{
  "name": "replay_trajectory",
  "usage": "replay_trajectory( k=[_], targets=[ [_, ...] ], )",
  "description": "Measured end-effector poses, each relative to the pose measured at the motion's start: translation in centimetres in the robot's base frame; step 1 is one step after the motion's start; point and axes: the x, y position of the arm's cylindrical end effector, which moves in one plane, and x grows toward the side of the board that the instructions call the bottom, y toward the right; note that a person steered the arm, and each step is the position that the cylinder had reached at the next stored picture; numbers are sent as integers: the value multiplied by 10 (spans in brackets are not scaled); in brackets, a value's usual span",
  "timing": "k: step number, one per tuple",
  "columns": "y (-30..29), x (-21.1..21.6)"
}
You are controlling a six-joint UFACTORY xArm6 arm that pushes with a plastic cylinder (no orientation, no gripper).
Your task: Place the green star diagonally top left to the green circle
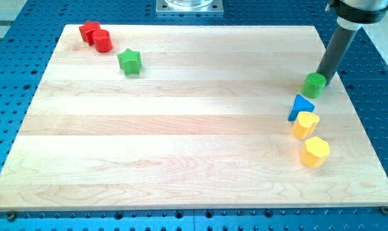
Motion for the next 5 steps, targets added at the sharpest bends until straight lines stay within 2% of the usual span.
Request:
replay_trajectory(
  k=[1,3,4,5],
  targets=[
    [39,11],
    [-31,19],
    [-35,18],
    [-71,-24]
  ],
)
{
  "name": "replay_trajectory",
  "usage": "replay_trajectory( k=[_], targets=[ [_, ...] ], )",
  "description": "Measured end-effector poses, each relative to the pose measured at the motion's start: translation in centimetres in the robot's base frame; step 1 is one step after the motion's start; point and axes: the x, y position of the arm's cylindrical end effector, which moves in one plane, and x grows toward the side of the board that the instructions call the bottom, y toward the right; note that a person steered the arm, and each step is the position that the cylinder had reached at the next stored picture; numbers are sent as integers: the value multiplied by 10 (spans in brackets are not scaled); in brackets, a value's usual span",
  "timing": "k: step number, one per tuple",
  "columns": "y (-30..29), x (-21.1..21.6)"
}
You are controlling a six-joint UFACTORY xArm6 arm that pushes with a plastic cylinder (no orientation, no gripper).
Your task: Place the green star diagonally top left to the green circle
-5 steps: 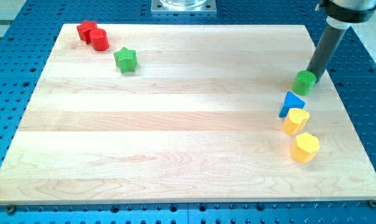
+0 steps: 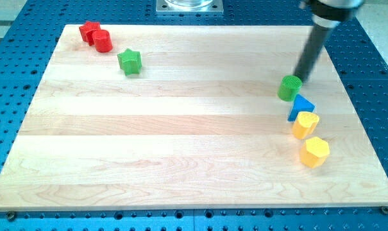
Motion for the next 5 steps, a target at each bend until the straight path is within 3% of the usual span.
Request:
replay_trajectory(
  k=[1,2,3,5],
  targets=[
    [-35,11],
    [2,20],
    [4,20],
    [-33,31]
  ],
)
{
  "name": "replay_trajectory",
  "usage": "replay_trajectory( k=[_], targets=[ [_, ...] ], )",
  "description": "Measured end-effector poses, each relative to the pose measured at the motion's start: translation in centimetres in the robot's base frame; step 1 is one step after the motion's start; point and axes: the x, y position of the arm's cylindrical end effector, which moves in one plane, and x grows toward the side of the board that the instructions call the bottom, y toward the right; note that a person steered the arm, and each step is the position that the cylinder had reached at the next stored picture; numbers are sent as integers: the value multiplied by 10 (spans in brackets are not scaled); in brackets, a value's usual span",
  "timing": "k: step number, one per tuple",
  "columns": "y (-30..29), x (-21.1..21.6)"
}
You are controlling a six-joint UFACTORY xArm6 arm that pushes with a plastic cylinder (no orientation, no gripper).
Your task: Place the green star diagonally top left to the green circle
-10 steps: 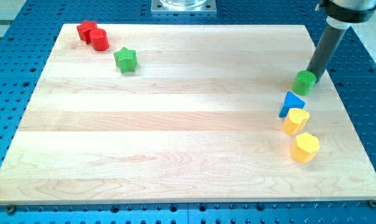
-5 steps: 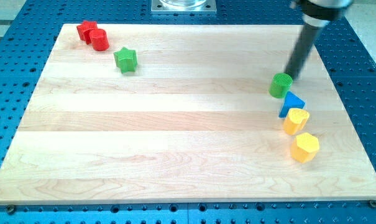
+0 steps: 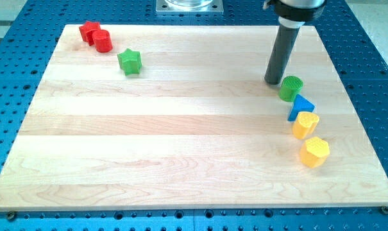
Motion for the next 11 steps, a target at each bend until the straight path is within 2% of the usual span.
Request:
replay_trajectory(
  k=[1,2,3,4,5,7,8,9,10,11],
  targets=[
    [32,13],
    [29,-10],
    [93,-9],
    [100,44],
    [77,45],
    [76,19],
    [16,-23],
    [-141,54],
    [-309,64],
    [-369,5]
  ],
)
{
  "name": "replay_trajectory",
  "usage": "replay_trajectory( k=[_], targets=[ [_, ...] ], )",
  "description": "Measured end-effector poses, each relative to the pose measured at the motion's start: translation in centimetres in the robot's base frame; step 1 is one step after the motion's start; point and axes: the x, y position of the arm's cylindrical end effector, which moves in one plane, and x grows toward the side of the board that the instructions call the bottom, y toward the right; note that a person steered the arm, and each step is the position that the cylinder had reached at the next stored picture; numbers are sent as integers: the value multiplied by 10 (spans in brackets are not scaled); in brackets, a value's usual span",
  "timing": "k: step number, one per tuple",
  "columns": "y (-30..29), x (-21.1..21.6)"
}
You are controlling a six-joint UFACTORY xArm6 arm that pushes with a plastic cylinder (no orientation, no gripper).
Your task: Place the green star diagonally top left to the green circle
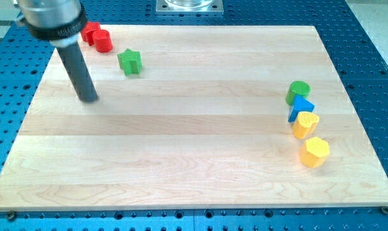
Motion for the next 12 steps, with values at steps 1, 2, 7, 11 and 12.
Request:
replay_trajectory(
  k=[1,2,7,11,12],
  targets=[
    [40,-42],
    [97,-72],
    [303,-81],
    [283,-51],
    [340,-32]
  ],
)
